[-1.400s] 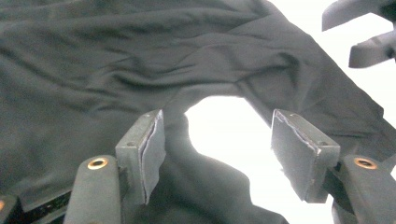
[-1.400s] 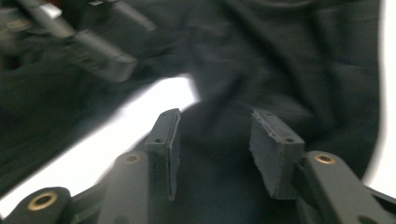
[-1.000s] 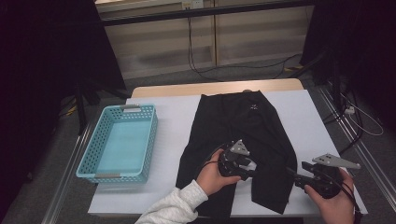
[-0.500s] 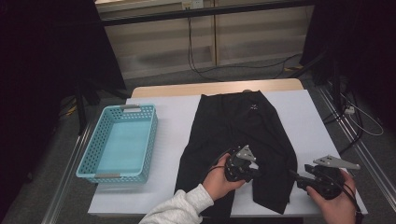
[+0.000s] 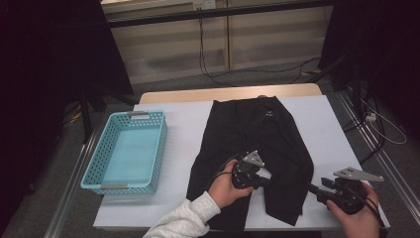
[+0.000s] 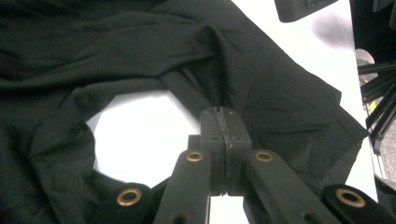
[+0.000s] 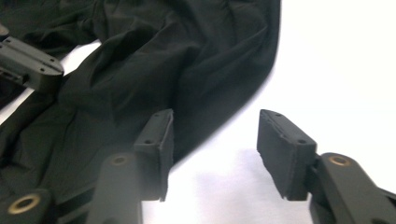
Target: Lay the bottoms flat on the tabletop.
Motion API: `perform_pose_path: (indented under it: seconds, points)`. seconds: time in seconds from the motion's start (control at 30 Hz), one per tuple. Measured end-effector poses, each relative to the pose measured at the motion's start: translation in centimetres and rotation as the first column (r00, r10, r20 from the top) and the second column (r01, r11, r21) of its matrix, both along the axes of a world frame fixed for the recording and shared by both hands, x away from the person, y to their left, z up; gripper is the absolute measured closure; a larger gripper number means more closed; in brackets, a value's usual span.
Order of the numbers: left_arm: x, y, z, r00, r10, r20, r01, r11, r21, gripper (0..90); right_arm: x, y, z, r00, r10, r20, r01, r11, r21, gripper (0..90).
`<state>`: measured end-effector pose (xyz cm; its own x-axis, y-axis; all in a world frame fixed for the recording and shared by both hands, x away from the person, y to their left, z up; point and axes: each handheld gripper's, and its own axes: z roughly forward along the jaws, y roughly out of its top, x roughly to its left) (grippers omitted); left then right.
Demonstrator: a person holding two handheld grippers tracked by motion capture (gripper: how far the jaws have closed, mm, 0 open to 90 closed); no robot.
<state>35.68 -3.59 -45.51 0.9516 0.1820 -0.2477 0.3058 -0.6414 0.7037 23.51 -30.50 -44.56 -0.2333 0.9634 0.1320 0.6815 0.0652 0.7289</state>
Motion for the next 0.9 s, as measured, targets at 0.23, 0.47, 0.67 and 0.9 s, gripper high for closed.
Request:
perform_pose_path:
  seconds: [0.23, 0.47, 0.67, 0.9]
  points:
    - [-0.2, -0.2, -0.3, 0.9999, -0.011, -0.001, 0.011, 0.9999, 0.004, 89.6, 0.6, 1.8, -1.0, 0.9979, 0.059, -0.026, -0.060, 0.9977, -0.031, 59.2]
    - [-0.2, -0.2, -0.5, 0.9998, -0.010, -0.014, 0.010, 0.9999, 0.004, 90.0, 1.1, 2.4, -1.4, 0.9951, 0.096, -0.023, -0.097, 0.9939, -0.053, 90.0]
    - [0.0, 0.0, -0.4, 0.9997, 0.000, -0.024, 0.001, 0.9999, 0.012, 90.0, 0.9, 1.6, -1.0, 0.9940, 0.105, -0.031, -0.106, 0.9942, -0.021, 90.0]
    - [0.0, 0.0, -0.5, 0.9989, -0.004, -0.048, 0.004, 1.0000, 0.003, 90.0, -0.2, -1.1, 0.3, 0.9975, 0.071, -0.002, -0.070, 0.9970, 0.031, 90.0]
